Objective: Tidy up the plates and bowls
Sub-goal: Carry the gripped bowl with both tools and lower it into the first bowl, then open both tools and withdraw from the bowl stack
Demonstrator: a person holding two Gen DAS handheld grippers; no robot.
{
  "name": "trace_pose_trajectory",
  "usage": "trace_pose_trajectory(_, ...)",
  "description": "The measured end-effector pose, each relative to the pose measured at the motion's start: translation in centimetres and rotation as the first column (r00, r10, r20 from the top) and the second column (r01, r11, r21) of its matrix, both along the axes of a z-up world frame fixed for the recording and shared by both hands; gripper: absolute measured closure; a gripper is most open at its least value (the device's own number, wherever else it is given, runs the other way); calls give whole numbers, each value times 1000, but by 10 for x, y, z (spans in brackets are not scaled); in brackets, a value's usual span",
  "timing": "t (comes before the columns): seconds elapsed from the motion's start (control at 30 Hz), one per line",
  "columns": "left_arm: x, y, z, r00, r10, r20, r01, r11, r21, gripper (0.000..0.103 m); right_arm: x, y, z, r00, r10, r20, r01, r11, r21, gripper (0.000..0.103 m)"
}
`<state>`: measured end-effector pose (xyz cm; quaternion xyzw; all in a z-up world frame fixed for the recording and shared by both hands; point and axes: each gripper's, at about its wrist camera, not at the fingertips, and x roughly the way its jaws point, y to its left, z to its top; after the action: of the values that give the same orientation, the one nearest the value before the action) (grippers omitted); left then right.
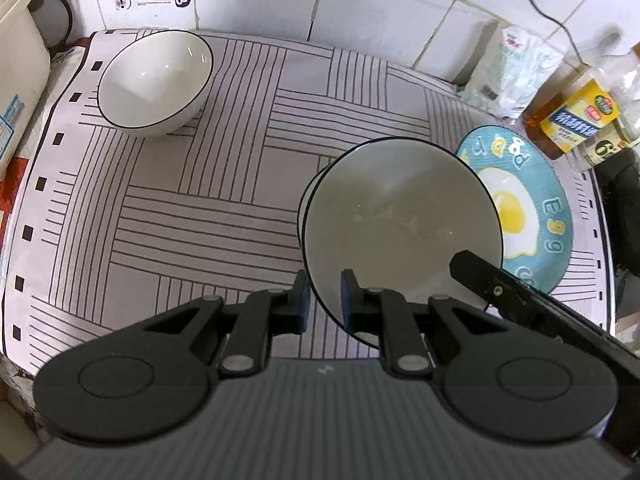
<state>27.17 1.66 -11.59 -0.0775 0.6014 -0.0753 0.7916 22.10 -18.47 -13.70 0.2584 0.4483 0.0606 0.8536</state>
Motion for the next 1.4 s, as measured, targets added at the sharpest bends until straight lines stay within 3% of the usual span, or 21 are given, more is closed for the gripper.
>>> trace_pose_trajectory(0.37,20,4,-23,998,1,-55,-1,1000,0,89,14,11,-16,1000,22,8,-22,998,-58,82)
trace_pose_trajectory(0.47,25,2,-25,998,-10,-66,10,1000,-8,89,19,15,-16,999,45,9,-43,993,-113,83)
trace_pose_trajectory(0.73,29,5,-31,996,-8,-89,7,1000,-12,89,24,38,-16,991,134,9,-125,942,-312,83)
trace_pose_trajectory(0.87,30,2,-31,996,-7,-90,7,1000,-7,89,23,52,-15,984,179,12,-154,875,-459,83)
trace_pose_trajectory(1.23,20,10,-19,996,-26,-90,22,999,-41,89,19,49,-6,987,163,13,-142,890,-433,83)
trace_pose_trajectory(1.4,12,22,-2,998,-25,-65,22,999,-50,89,9,42,11,989,146,36,-117,898,-425,72)
